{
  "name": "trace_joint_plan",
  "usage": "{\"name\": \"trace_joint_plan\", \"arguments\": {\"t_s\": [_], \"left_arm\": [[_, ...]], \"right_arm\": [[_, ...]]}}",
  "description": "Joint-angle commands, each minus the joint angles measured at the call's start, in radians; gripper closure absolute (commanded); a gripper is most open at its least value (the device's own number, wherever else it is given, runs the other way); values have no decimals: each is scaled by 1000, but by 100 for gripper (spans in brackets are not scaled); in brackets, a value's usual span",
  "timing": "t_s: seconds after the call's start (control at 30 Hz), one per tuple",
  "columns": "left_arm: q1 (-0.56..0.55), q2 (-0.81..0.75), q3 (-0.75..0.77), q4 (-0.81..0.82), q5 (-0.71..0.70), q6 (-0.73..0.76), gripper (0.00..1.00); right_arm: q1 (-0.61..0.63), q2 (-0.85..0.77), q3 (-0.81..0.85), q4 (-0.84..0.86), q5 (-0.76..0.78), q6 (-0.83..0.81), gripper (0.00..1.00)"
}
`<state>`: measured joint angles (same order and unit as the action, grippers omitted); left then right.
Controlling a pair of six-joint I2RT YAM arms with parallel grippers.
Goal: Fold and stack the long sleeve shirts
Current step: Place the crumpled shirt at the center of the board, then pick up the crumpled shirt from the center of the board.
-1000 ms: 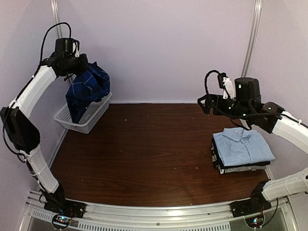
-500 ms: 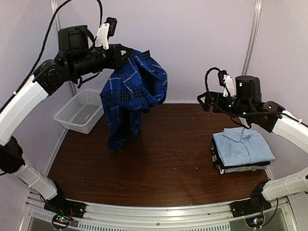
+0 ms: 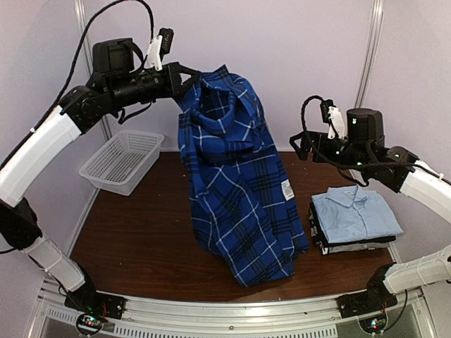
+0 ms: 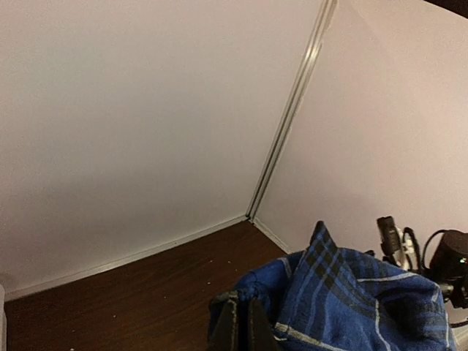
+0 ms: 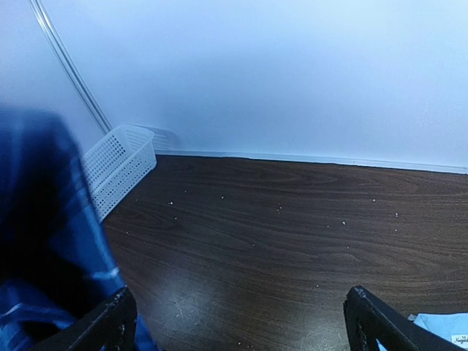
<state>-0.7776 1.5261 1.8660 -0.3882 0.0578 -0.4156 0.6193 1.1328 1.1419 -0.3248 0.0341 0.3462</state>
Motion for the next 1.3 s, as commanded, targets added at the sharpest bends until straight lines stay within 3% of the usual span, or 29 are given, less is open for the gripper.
{"name": "trace_joint_plan", "arguments": {"t_s": [0.0, 0.1, 0.2, 0.3, 0.37, 0.5, 0.67, 0.9, 1.07, 1.27], "left_arm": [[124, 219, 8, -17, 272, -120, 100], [166, 401, 83, -86, 297, -104, 98], [203, 486, 123, -95, 292, -110, 52], [212, 481, 137, -130, 223, -97, 30], [215, 451, 108, -153, 175, -98, 23], [214, 330, -87, -158, 104, -113, 21], [202, 128, -399, -111, 120, -171, 24], [70, -56, -734, -15, 146, -311, 28], [-2, -53, -873, 99, 141, -422, 32], [-29, 21, -888, 170, 89, -464, 33]], "right_arm": [[-4, 15, 4, 13, -6, 16, 0], [-2, 51, 1, -1, -31, 21, 0], [8, 77, -16, -22, -61, 21, 0], [20, 82, -66, -19, -75, 25, 0], [27, 82, -110, -1, -87, 33, 0], [41, 100, -176, 42, -112, 36, 0], [72, 125, -238, 114, -139, 52, 0], [113, 225, -274, 187, -129, 130, 1], [117, 326, -273, 258, -125, 198, 8], [118, 431, -248, 320, -95, 240, 22]]}}
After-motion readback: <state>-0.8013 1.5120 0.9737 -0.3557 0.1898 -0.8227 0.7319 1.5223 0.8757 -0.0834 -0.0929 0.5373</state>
